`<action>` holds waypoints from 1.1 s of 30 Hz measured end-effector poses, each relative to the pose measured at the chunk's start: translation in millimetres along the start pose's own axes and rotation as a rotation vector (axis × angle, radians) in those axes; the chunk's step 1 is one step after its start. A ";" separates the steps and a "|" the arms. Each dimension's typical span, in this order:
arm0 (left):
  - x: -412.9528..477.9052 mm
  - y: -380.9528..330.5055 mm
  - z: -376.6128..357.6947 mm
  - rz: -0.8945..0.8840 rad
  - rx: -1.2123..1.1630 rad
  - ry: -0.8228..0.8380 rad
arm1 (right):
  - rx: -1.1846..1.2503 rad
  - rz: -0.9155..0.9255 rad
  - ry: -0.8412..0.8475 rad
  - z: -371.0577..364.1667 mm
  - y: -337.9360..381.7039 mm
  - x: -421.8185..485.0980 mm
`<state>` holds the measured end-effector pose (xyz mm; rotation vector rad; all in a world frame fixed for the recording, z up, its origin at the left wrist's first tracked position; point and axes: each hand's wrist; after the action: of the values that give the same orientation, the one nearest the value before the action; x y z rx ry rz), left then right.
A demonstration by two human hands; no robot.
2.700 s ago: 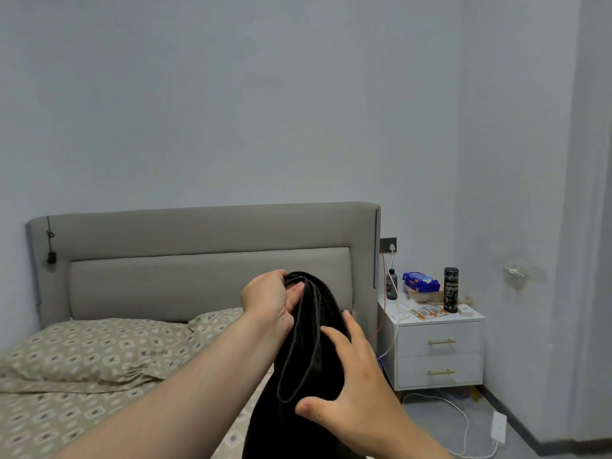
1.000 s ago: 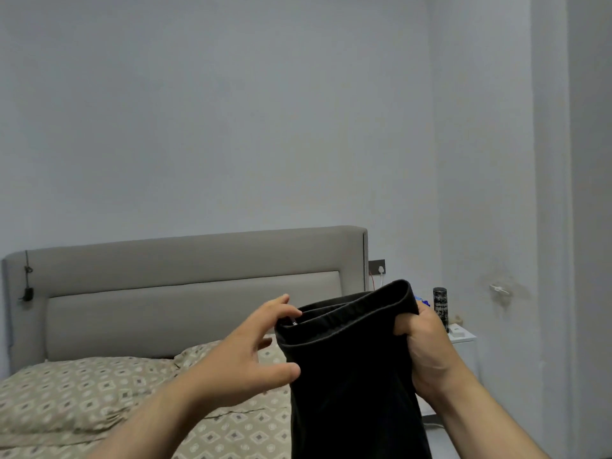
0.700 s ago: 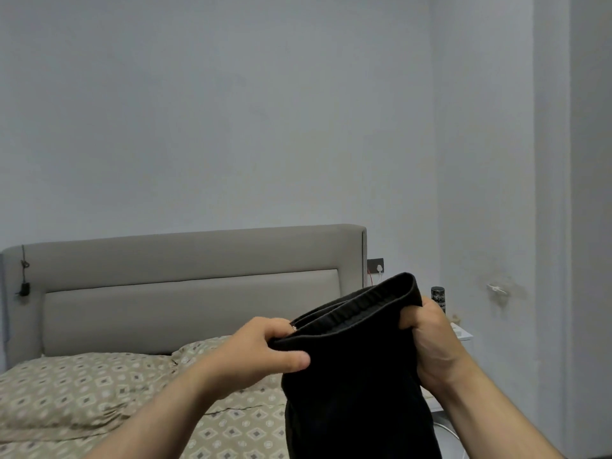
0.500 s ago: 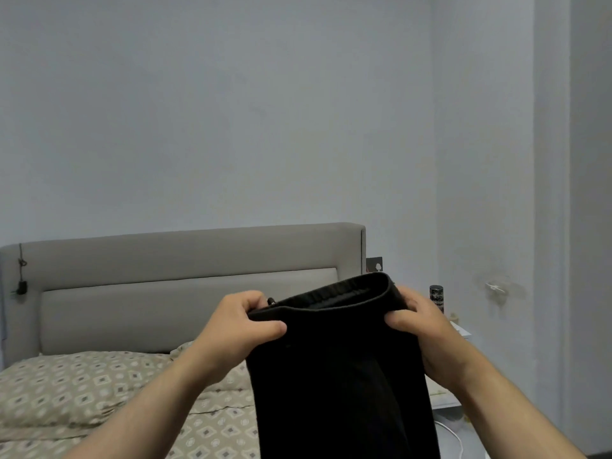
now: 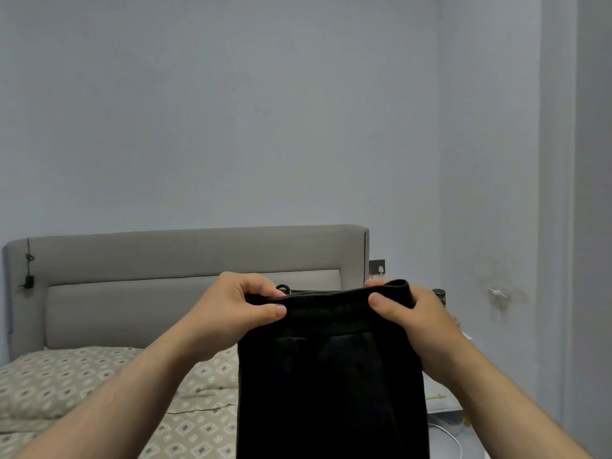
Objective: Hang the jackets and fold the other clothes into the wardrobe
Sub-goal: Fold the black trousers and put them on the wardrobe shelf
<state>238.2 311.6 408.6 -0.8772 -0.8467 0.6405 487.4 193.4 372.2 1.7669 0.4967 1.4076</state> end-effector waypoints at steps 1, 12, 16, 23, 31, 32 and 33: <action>-0.3 0.0 -0.7 -0.009 0.007 -0.033 | 0.022 -0.020 -0.001 -1.5 3.5 -0.1; -14.0 -9.1 -14.4 -0.042 -0.086 -0.200 | -0.644 -0.061 0.432 2.4 26.1 3.0; -15.4 -18.1 -13.4 -0.091 0.002 -0.142 | -0.963 0.024 0.652 -25.3 40.8 7.8; -24.7 -2.2 -3.7 -0.068 -0.249 -0.148 | -0.864 0.209 0.673 -65.8 43.5 16.4; -97.3 181.1 -53.5 0.405 -0.127 -0.064 | -0.742 0.236 0.551 -84.3 37.8 24.1; -101.8 198.9 -57.4 0.439 -0.098 -0.093 | -0.746 0.241 0.536 -85.6 35.6 26.0; -104.9 212.2 -56.2 0.480 -0.110 -0.121 | -0.739 0.240 0.523 -86.8 31.9 26.6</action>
<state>201.3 314.0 168.2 -1.1643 -0.7882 1.0813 408.5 223.4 418.5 0.8798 -0.0064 1.9149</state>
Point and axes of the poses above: each hand's wrist, its own x-axis towards the middle knuckle, its own z-axis out of the back of the hand, y = z × x, and after that the axes turned 13 degrees about z, right-handed
